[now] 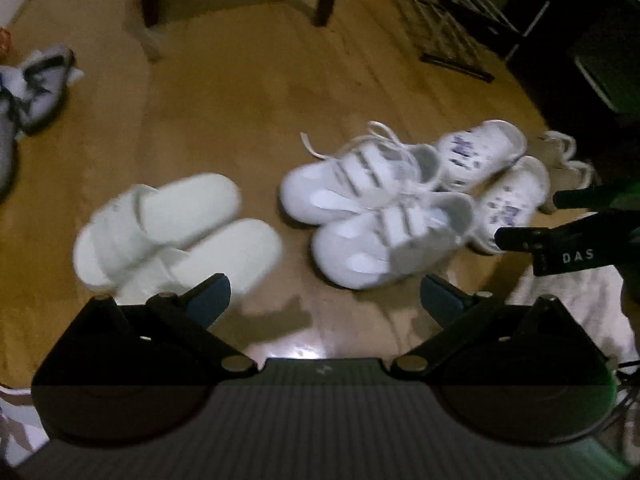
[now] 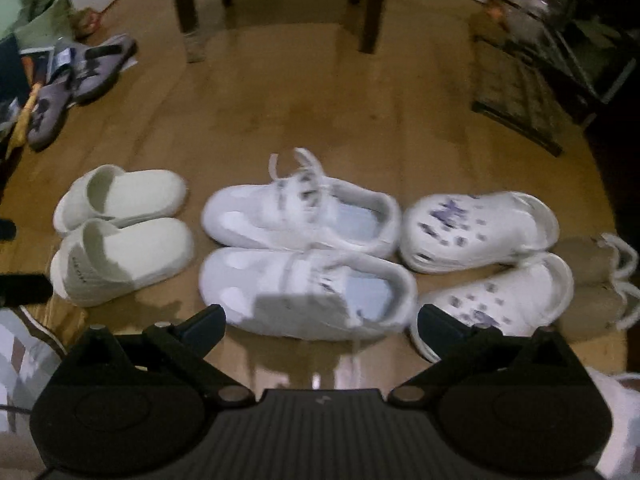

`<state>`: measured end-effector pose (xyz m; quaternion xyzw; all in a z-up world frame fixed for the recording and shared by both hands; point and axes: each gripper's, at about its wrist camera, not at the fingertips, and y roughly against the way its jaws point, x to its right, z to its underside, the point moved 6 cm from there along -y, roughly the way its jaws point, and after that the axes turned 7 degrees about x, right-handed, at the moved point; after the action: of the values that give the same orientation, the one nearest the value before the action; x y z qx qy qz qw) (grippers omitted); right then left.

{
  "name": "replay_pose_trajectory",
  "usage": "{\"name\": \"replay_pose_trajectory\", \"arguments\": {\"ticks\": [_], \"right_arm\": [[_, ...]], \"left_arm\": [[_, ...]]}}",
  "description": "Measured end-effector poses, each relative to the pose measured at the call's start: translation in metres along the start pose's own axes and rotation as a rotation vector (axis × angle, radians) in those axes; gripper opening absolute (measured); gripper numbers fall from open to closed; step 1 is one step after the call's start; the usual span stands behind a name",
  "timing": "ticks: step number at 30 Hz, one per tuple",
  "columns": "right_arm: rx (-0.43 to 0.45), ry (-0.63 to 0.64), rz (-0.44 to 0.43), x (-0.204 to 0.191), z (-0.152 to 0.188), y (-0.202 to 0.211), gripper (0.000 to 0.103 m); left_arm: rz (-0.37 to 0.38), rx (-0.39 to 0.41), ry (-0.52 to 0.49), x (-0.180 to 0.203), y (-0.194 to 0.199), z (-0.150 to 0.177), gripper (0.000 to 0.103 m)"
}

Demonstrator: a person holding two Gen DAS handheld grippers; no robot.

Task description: Organize scattered shoes

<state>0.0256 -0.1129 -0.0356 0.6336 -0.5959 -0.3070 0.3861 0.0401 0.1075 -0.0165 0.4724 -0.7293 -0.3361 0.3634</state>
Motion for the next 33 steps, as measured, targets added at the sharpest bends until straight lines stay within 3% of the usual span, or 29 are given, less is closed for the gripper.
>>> {"name": "replay_pose_trajectory", "arguments": {"ticks": [8,14,17,28,33], "right_arm": [[0.054,-0.006,0.064,0.037,-0.002,0.038,0.102],[0.082,-0.001,0.083,0.05,0.001,0.057,0.102],[0.076,0.0,0.074,0.053,0.003,0.06,0.102],[0.052,0.005,0.041,0.044,0.004,0.058,0.102],[0.056,0.003,0.045,0.039,0.004,0.054,0.102]], "left_arm": [[-0.031,-0.037,-0.105,0.028,0.015,-0.005,0.103],[0.08,-0.098,-0.122,0.057,-0.006,0.004,0.103],[0.057,-0.102,-0.179,0.069,-0.006,0.006,0.103],[0.043,-0.112,-0.19,0.075,-0.009,0.007,0.103],[0.032,-0.091,-0.283,0.089,-0.008,0.01,0.103]]}}
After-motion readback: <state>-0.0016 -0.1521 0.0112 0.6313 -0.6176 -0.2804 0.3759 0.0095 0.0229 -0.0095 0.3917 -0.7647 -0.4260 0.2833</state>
